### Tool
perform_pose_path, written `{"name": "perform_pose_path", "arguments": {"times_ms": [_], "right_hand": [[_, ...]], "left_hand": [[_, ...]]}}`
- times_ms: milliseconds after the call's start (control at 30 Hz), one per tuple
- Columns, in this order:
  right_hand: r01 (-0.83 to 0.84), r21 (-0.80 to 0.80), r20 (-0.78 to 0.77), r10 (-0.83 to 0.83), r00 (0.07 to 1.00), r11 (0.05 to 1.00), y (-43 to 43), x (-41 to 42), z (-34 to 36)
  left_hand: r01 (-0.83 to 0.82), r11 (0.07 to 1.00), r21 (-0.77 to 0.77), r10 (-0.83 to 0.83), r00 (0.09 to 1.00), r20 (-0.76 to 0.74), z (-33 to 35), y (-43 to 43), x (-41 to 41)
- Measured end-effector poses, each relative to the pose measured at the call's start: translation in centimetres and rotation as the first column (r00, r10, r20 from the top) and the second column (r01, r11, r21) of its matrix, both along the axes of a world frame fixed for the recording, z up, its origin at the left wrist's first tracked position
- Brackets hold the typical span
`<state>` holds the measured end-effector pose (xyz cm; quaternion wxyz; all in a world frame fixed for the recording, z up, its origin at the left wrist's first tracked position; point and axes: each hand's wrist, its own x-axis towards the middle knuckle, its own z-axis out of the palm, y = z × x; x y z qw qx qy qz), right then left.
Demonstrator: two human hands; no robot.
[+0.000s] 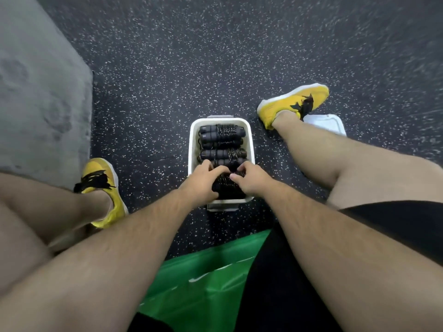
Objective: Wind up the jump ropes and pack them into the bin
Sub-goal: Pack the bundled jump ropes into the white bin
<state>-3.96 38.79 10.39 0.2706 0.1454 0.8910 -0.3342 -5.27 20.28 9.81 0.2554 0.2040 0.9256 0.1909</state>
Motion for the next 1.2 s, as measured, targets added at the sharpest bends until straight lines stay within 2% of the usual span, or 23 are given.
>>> {"name": "perform_pose_path", "arguments": {"times_ms": [100,200,267,333,433,500,633,700,767,933,1200], "right_hand": [[0.009,0.028,-0.006,-0.008,1.0,1.0,-0.2,-0.2,-0.9],[0.004,0.117,-0.077,0.005,0.997,0.993,-0.7,-0.1,-0.7],[-0.011,0.173,-0.132,0.034,0.991,0.985,-0.7,0.0,-0.5],[-0.023,0.24,-0.238,0.081,0.968,0.971,-0.5,0.0,-0.7],[0.052,0.259,-0.46,0.076,0.885,0.964,-0.9,-0.9,-1.3],[0.062,0.301,-0.537,0.115,0.836,0.952,-1.6,-2.1,-1.7],[-0.125,0.432,-0.441,0.33,0.835,0.893,-2.5,-4.6,-3.6],[-0.182,0.405,-0.374,0.344,0.861,0.896,-2.5,-5.0,-4.8],[-0.191,0.374,-0.347,0.328,0.879,0.907,-2.3,-4.8,-5.8],[-0.21,0.499,-0.308,0.398,0.864,0.841,-2.1,-4.3,-6.8],[-0.243,0.568,-0.271,0.458,0.846,0.786,-2.0,-5.2,-8.0]], "left_hand": [[-0.021,1.0,-0.024,0.021,1.0,-0.004,-0.9,-0.1,-0.2],[-0.045,0.998,-0.032,0.045,0.999,-0.011,-0.8,-0.7,-0.3],[-0.018,0.999,-0.034,0.015,0.997,-0.073,-0.6,-0.8,-0.4],[-0.043,0.999,-0.014,0.04,0.983,-0.179,-0.7,-0.4,-0.5],[-0.163,0.984,0.077,0.179,0.927,-0.329,-1.2,1.4,-1.6],[-0.21,0.973,0.092,0.228,0.914,-0.334,-1.9,2.8,-2.8],[-0.19,0.979,-0.073,0.165,0.951,-0.26,-4.4,3.9,-4.9],[-0.178,0.976,-0.124,0.143,0.959,-0.246,-5.5,3.8,-5.3],[-0.184,0.974,-0.136,0.151,0.963,-0.223,-6.3,3.7,-5.4],[-0.184,0.969,-0.164,0.14,0.959,-0.246,-7.4,4.2,-5.1],[-0.216,0.958,-0.19,0.174,0.96,-0.218,-8.3,4.5,-5.8]]}}
